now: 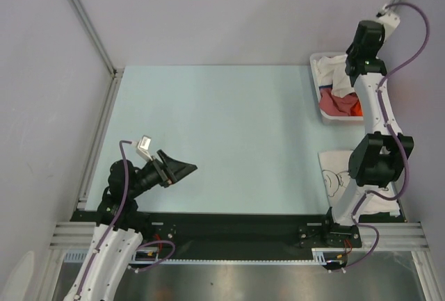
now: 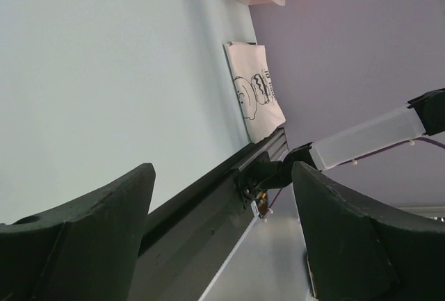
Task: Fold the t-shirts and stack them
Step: Grab the tshirt from the pile
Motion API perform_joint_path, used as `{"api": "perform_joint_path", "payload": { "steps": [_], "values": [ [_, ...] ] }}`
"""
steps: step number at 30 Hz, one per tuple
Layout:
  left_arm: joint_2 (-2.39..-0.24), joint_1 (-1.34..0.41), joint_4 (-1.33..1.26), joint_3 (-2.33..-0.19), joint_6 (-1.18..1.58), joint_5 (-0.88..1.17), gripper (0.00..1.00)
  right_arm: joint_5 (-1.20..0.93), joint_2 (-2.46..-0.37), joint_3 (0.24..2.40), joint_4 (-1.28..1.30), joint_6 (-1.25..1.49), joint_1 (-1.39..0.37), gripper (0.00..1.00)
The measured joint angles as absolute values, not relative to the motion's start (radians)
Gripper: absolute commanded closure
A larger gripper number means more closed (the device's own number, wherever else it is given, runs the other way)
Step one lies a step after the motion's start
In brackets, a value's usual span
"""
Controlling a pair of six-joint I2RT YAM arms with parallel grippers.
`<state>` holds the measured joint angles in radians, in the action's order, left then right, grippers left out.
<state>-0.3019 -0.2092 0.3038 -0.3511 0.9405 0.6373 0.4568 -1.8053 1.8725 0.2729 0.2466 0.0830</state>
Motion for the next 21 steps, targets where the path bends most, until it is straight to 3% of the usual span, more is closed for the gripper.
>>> {"api": "perform_joint_path", "payload": {
  "steps": [1, 3, 4, 7, 11, 21],
  "values": [
    [-0.298, -0.209, 0.305, -0.351, 0.932, 0.637, 0.13, 0.452, -1.805, 1.816, 0.283, 0.258, 0.092, 0.7],
    [-0.286, -0.212, 0.309, -0.351, 0.915, 0.637, 0.13, 0.439, -1.805, 1.72, 0.297, 0.278, 0.115, 0.58],
    [-0.279, -0.215, 0.31, -0.351, 0.908, 0.637, 0.13, 0.427, -1.805, 1.678, 0.311, 0.288, 0.129, 0.46],
    [-0.258, -0.231, 0.309, -0.35, 0.889, 0.637, 0.12, 0.387, -1.803, 1.603, 0.325, 0.305, 0.178, 0.36],
    [-0.252, -0.266, 0.308, -0.342, 0.864, 0.635, 0.12, 0.332, -1.799, 1.584, 0.31, 0.318, 0.232, 0.31],
    [-0.257, -0.292, 0.34, -0.344, 0.799, 0.616, 0.11, 0.234, -1.883, 1.661, 0.229, 0.322, 0.229, 0.32]
  ]
}}
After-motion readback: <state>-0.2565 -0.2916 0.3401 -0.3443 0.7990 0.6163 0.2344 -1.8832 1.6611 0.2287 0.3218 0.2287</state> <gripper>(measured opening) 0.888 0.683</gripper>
